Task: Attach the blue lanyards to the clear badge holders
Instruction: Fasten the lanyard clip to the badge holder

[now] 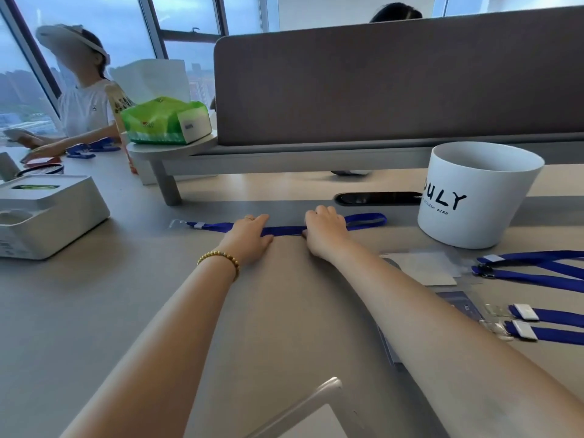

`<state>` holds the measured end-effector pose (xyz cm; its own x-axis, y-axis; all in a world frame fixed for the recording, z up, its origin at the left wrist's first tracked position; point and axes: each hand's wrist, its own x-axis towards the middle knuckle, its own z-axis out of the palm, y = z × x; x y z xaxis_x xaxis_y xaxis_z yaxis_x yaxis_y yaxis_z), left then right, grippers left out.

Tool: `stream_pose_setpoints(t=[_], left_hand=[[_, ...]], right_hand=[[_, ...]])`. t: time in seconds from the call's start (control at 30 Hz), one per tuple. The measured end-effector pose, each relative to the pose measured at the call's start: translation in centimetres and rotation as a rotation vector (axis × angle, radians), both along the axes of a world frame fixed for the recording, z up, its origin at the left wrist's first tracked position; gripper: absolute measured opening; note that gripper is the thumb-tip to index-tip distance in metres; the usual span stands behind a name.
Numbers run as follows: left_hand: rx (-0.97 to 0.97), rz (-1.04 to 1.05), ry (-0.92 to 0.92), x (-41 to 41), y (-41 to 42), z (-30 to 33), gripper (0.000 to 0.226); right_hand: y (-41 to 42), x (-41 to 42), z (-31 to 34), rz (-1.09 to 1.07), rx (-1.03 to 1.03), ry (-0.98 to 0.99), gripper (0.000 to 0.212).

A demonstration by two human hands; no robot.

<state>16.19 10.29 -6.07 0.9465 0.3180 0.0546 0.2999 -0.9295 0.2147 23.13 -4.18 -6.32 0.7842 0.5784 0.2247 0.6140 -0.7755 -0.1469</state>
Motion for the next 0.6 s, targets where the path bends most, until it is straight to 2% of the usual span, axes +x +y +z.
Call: stream_pose_setpoints(t=[0.1,0.23,0.4,0.5,0.6], left_hand=[[0.056,0.02,-0.016,-1.6,-0.5,0.4,0.036],[0.006,0.048,-0.082,-3.9,-1.2,0.8,0.025],[-0.265,0.134,-0.343,-7.8,-4.0,2.7,0.024],[-0.376,0.146,-0.467,-10.0,-6.1,3.9,0.025],[-0.633,0.099,-0.542,-11.6,-8.9,4.9,0.031]], right_hand=[[-1.0,-1.3,0.4,0.082,0.09,0.013,0.016],[-2.8,-4.2,2.1,0.153,0.451,0.016,0.016],[-6.3,-8.0,4.8,0.001,0.919,0.013,0.016],[-9.7,-10.1,6.2,-0.116,1.083,-0.006,0.019],[-14.5,-11.9,6.8,-0.246,1.11,-0.07,0.021]])
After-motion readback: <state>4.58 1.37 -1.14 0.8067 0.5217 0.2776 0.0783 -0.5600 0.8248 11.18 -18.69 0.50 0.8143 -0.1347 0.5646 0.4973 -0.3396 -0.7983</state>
